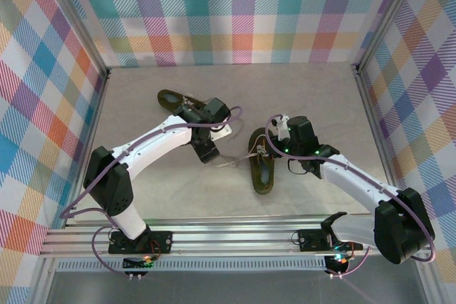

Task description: Tie the shoes

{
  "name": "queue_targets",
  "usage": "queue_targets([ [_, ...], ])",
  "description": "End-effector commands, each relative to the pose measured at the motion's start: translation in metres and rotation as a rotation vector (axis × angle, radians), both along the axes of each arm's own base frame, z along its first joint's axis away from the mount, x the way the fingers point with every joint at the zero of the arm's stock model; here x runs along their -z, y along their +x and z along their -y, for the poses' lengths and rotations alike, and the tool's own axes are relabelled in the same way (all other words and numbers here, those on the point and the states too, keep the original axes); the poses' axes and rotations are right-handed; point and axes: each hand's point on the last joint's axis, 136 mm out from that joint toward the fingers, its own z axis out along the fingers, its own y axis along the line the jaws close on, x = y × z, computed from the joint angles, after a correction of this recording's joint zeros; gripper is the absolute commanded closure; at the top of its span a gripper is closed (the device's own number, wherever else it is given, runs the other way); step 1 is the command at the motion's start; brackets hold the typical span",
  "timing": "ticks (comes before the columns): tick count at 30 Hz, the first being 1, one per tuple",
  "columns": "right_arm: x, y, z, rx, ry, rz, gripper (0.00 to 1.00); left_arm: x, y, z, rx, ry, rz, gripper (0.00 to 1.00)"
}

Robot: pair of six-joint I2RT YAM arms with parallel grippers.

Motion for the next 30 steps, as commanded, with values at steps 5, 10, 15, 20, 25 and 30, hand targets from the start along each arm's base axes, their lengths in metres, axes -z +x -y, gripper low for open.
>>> queue_targets([
  [5, -0.017, -0.006, -0.010, -0.073, 0.043, 0.044, 1.00, -0.059, 0.037, -0.003, -0.181, -0.180, 0.185, 0.08],
  [10, -0.034, -0.015, -0.019, -0.138, 0.104, 0.089, 1.00, -0.061, 0.035, 0.040, -0.316, -0.554, 0.180, 0.08],
  [15, -0.049, -0.012, -0.020, -0.124, 0.120, 0.095, 1.00, -0.032, 0.035, 0.025, -0.616, -0.699, 0.202, 0.21],
  [20, -0.047, -0.011, -0.022, -0.132, 0.108, 0.089, 1.00, 0.016, 0.026, 0.006, -0.860, -0.597, 0.144, 0.28],
  [25, -0.044, -0.011, -0.021, -0.127, 0.097, 0.086, 1.00, 0.052, 0.024, 0.010, -0.902, -0.470, 0.087, 0.36],
  [30, -0.041, -0.011, -0.020, -0.126, 0.087, 0.082, 1.00, 0.077, 0.019, 0.024, -0.858, -0.403, 0.019, 0.38],
])
